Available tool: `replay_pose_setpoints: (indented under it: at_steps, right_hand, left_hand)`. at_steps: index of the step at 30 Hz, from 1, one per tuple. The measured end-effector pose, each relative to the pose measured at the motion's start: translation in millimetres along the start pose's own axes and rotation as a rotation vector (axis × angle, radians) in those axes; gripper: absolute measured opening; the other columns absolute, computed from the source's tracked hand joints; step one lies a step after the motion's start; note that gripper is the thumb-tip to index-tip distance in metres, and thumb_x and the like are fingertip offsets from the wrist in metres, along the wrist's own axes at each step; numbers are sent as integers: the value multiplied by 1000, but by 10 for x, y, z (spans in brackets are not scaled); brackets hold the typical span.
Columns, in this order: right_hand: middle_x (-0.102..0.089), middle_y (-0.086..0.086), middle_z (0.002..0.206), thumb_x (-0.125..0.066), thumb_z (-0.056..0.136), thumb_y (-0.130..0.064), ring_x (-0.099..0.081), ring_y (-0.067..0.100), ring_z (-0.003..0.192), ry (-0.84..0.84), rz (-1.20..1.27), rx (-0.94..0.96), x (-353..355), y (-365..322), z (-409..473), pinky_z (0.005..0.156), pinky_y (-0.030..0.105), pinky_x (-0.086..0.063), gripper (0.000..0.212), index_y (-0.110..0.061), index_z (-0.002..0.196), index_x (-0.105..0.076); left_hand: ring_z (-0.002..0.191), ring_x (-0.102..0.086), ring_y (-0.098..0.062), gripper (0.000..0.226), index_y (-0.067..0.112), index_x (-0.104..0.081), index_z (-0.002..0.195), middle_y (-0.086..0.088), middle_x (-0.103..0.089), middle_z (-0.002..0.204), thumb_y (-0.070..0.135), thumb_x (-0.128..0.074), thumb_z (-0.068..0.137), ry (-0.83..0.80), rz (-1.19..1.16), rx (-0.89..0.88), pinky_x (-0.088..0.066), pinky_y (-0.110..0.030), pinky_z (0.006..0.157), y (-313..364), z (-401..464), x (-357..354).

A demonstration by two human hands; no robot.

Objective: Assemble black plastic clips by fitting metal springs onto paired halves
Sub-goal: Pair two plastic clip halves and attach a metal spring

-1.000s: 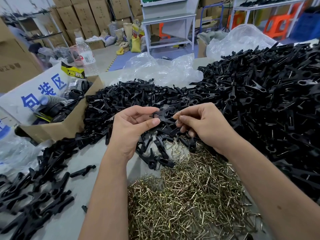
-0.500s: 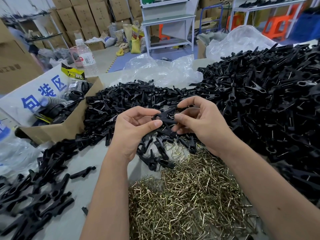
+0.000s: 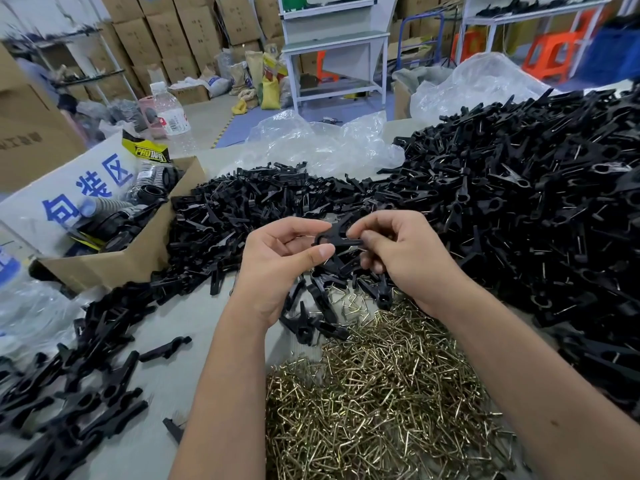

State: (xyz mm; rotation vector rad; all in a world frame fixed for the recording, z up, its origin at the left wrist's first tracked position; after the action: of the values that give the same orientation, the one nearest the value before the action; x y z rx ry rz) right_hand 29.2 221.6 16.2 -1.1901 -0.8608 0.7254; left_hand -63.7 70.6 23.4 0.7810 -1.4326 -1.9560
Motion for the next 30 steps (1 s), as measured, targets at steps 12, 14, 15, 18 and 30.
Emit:
replay_pose_setpoints:
  at_steps: [12,14,15,18,30]
  right_hand:
    - [-70,0,73,-83,86,-10,-63,10,65,-41,260,-61,-95,36,-46,62,19,-52,12,-12,97,-77]
    - [-70,0,71,-83,87,-9,-62,10,63,-35,268,-57,-95,34,-51,61,18,-51,13,-11,98,-76]
    - [-69,0,69,-82,87,-9,-62,10,62,-33,259,-56,-93,30,-52,61,19,-51,12,-12,98,-76]
    - [-69,-1,68,-81,89,-9,-63,10,62,-24,222,-58,-86,37,-48,61,18,-50,11,-15,96,-76]
    - [-71,0,68,-83,87,-9,-64,12,63,-22,239,-53,-98,39,-53,58,17,-50,10,-14,95,-78]
  left_hand:
    - [93,-76,-30,29,16,-80,88,-17,-78,95,3,-91,65,44,13,-46,-62,-32,80,45,13,-81]
    - [92,-76,-28,28,16,-80,87,-16,-78,95,4,-91,65,48,14,-36,-62,-33,80,37,10,-77]
    - [91,-75,-27,25,17,-80,86,-15,-78,95,4,-89,68,53,21,-26,-62,-34,82,31,12,-67]
    - [88,-75,-21,16,20,-82,83,-9,-79,95,4,-82,79,64,45,-16,-62,-33,82,34,18,-45]
    - [87,-76,-22,12,16,-83,83,-12,-79,93,13,-83,72,86,-10,35,-61,-29,81,-25,13,-22]
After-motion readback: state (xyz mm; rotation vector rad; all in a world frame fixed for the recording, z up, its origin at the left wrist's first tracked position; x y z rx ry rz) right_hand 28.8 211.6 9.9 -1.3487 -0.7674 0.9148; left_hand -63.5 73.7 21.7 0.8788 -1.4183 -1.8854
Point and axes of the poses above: each hand's wrist, its own z-axis towards the middle knuckle, its own x-axis out of the back of the hand, y = z × x, the point moved 10 cm from there along z, towards the middle knuckle
